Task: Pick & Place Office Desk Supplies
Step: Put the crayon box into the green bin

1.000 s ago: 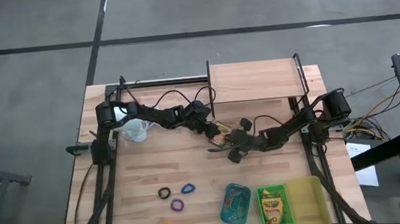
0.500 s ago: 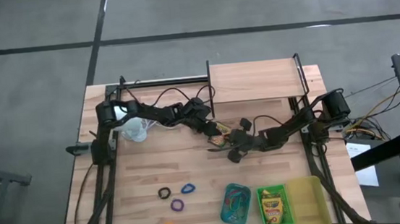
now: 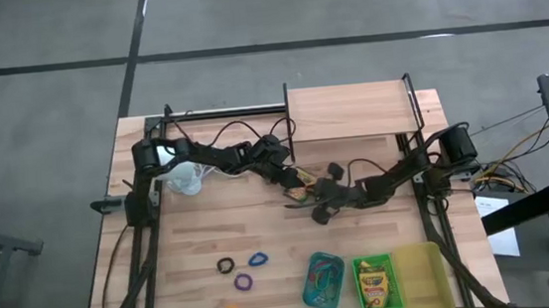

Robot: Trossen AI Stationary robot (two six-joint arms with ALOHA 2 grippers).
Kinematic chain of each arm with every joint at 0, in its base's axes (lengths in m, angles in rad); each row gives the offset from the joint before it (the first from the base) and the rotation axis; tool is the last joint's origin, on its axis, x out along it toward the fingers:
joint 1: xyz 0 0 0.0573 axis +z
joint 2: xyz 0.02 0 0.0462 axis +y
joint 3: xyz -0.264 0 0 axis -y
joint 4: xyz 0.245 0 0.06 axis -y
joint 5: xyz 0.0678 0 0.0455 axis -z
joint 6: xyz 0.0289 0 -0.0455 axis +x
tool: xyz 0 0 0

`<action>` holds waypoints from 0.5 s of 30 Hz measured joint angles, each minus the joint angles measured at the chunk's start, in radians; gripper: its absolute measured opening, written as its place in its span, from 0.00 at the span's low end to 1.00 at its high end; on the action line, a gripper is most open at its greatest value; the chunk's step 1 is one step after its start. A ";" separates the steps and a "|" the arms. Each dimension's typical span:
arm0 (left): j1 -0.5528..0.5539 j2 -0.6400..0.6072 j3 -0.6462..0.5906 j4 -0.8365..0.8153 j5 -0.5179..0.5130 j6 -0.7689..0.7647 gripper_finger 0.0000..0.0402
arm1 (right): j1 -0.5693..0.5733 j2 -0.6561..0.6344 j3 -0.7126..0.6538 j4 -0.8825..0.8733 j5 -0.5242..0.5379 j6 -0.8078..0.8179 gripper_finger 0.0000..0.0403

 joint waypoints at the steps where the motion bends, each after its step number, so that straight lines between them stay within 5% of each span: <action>1: 0.000 0.000 0.000 0.000 0.000 0.000 0.91 | 0.000 0.000 0.002 0.002 -0.001 -0.009 0.17; 15: -0.002 0.000 0.000 -0.001 -0.023 -0.004 0.92 | 0.001 0.002 0.028 0.011 0.040 -0.014 0.17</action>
